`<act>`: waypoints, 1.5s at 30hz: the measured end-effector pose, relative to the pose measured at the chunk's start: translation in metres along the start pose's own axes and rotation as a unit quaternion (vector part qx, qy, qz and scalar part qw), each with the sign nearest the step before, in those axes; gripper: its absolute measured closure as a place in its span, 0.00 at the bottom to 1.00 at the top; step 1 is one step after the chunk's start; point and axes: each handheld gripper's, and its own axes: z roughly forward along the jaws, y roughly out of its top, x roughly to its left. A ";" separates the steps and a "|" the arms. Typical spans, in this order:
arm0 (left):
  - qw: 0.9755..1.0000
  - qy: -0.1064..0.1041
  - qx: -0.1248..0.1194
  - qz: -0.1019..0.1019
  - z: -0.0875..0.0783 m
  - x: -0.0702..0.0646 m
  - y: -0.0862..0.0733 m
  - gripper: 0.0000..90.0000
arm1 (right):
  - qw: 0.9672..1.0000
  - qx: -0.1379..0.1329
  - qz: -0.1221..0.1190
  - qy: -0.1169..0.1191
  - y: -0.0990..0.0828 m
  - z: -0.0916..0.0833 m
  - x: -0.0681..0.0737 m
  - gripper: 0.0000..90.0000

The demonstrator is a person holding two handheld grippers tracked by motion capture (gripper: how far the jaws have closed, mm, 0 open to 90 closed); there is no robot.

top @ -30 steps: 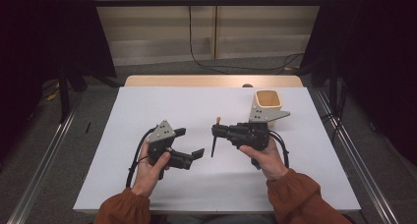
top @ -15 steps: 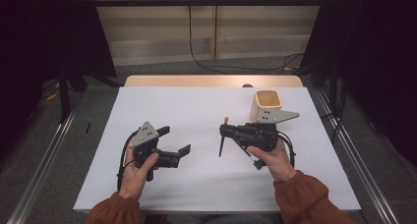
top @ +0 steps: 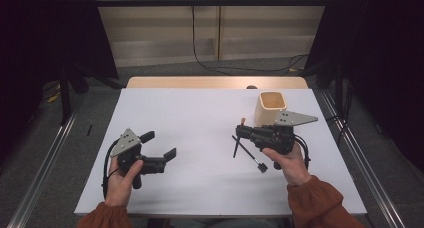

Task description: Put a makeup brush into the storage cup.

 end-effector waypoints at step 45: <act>0.999 0.040 -0.019 0.025 -0.040 0.003 -0.029 0.01 | 0.996 -0.023 -0.005 -0.090 0.052 -0.053 -0.053 0.94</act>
